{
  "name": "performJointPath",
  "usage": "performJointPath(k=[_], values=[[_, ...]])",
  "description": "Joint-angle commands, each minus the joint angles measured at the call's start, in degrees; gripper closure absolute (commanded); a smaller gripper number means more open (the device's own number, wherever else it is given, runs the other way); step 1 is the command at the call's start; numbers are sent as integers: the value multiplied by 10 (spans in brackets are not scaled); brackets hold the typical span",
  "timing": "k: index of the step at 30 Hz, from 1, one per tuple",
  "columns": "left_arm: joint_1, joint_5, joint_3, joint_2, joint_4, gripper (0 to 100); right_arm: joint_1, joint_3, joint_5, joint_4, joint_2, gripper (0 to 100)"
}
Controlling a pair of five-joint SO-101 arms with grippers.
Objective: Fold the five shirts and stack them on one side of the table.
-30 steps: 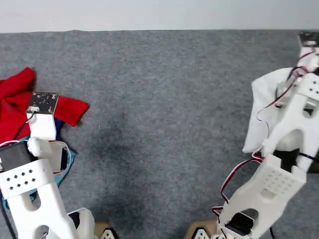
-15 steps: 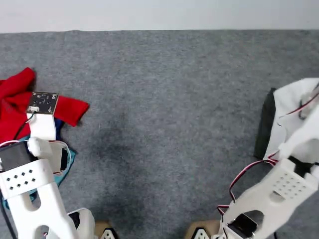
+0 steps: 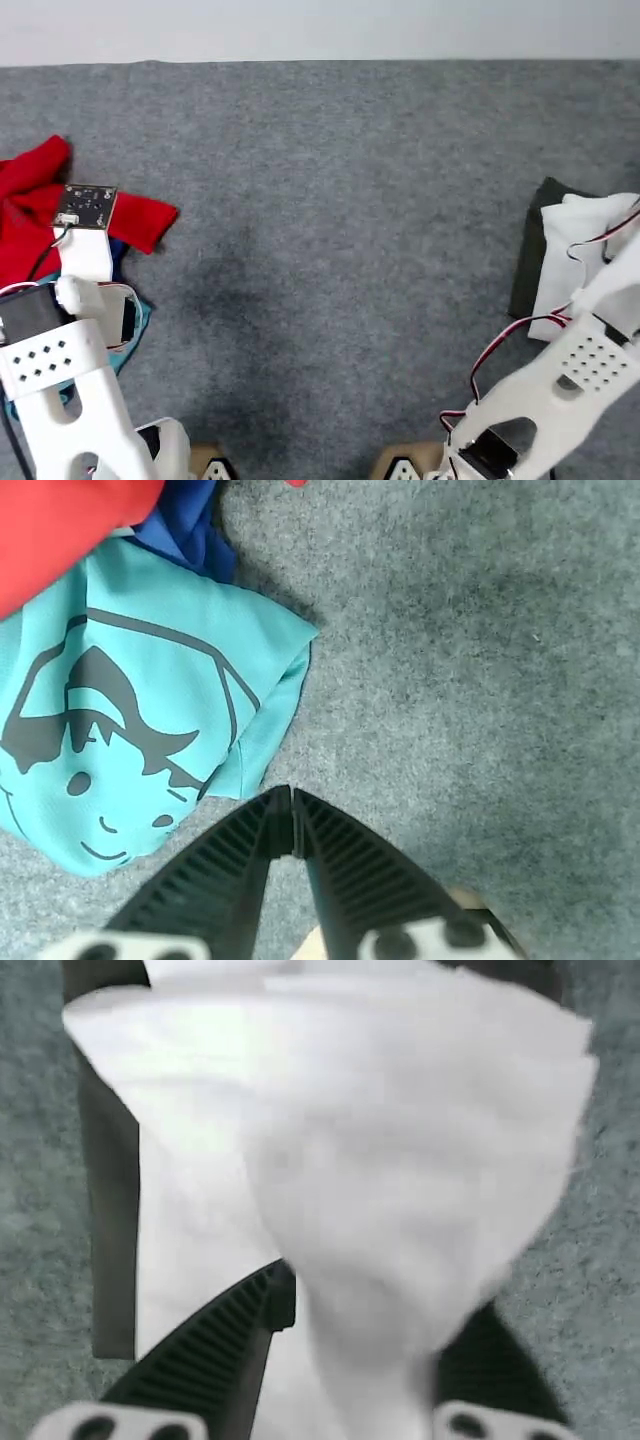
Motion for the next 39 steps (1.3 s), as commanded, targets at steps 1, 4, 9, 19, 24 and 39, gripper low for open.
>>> performJointPath(k=[1, 4, 9, 19, 24, 39], values=[[5, -4, -2, -10, -7, 993, 9, -54, -22, 0, -21, 647], [5, -4, -2, -10, -7, 993, 8, -88, -22, 21, -35, 648], [5, -4, -2, -10, -7, 993, -7, -127, -23, 89, -53, 649], [5, -4, -2, -10, -7, 993, 3, -129, -23, -81, 73, 997], [5, -4, -1, -10, -7, 993, 18, -129, -20, -173, 145, 985], [5, -4, -1, -10, -5, 993, 10, -365, -23, 19, 116, 847]])
